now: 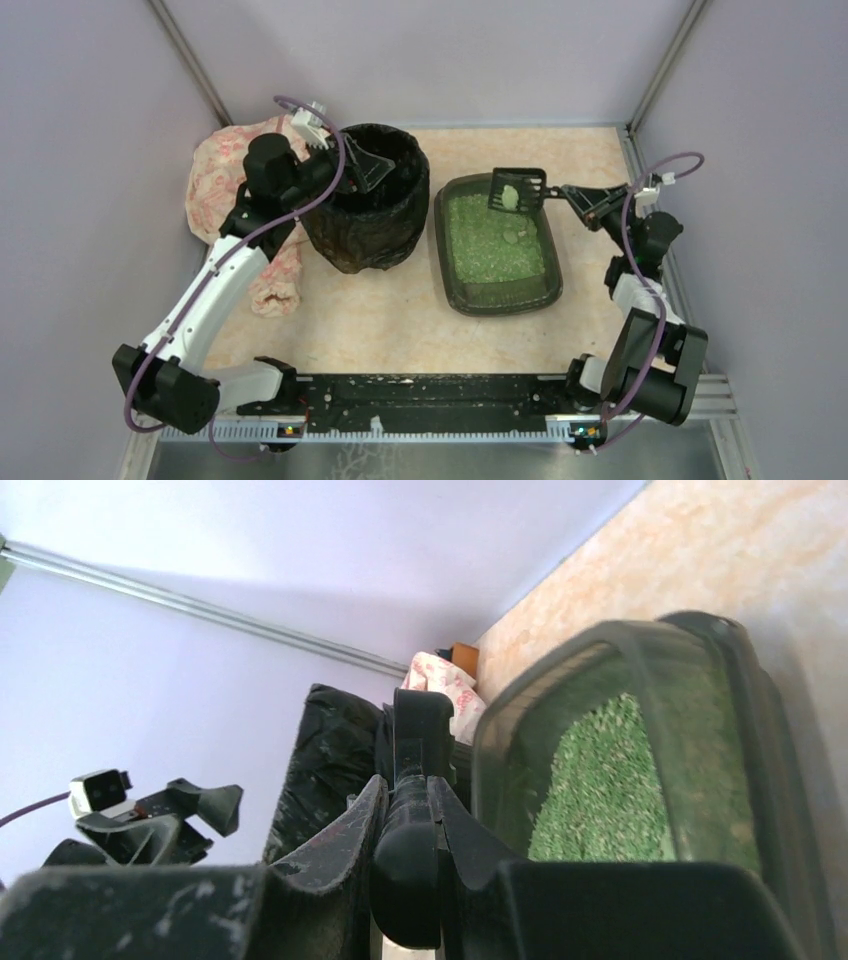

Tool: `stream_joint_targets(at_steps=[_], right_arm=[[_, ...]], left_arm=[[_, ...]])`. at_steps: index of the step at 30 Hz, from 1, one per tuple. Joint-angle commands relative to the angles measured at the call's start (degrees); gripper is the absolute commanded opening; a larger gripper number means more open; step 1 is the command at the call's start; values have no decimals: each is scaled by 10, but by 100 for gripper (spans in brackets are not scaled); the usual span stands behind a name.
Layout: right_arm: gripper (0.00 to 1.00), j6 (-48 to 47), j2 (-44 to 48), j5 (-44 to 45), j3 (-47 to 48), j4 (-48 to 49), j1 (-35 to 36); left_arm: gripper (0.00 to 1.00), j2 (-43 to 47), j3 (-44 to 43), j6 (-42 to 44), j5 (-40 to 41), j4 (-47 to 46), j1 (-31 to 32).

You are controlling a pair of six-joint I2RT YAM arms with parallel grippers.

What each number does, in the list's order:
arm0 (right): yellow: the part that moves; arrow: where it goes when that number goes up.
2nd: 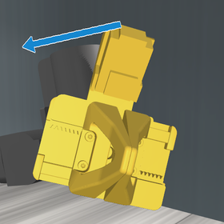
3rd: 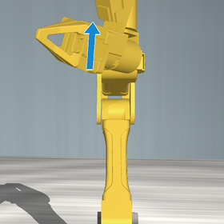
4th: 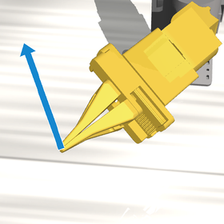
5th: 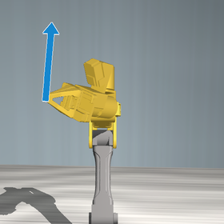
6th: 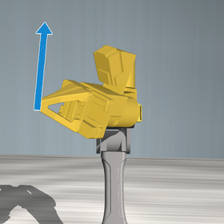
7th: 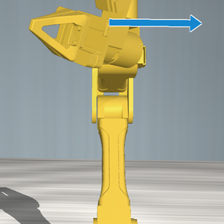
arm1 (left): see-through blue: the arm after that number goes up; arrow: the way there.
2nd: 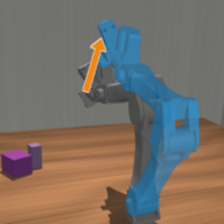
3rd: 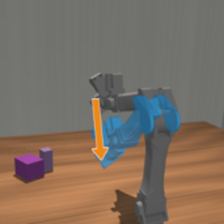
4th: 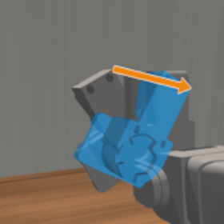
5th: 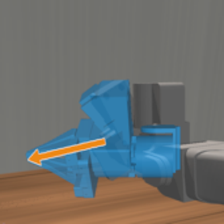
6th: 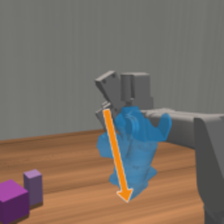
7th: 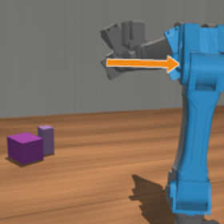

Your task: Clean the litter box

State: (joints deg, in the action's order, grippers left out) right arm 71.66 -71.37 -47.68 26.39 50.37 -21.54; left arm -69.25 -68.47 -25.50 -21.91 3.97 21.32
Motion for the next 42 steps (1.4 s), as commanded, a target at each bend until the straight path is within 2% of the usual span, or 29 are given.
stream_joint_targets(at_steps=[1,6,11,19,27,30,35,42], right_arm=[[0,-16,19,1,84,-50,25],[0,3,-3,15,162,-98,72],[0,42,-34,31,238,-97,115],[0,-38,-78,85,363,-199,219],[0,-58,-148,102,440,-184,321],[0,-102,-173,110,475,-201,361],[0,-239,-210,145,545,-299,420],[0,-416,-214,211,605,-363,487]], left_arm=[[84,-13,5,-14,13,9,-2],[84,-21,25,-29,0,-6,-3],[84,-18,33,-26,3,-5,-4],[84,4,43,-15,2,-6,-8],[84,6,50,-17,-18,-14,-11],[83,11,53,-16,-24,-20,-12],[83,24,62,-14,-23,-34,-13],[83,35,61,-1,-15,-30,-14]])
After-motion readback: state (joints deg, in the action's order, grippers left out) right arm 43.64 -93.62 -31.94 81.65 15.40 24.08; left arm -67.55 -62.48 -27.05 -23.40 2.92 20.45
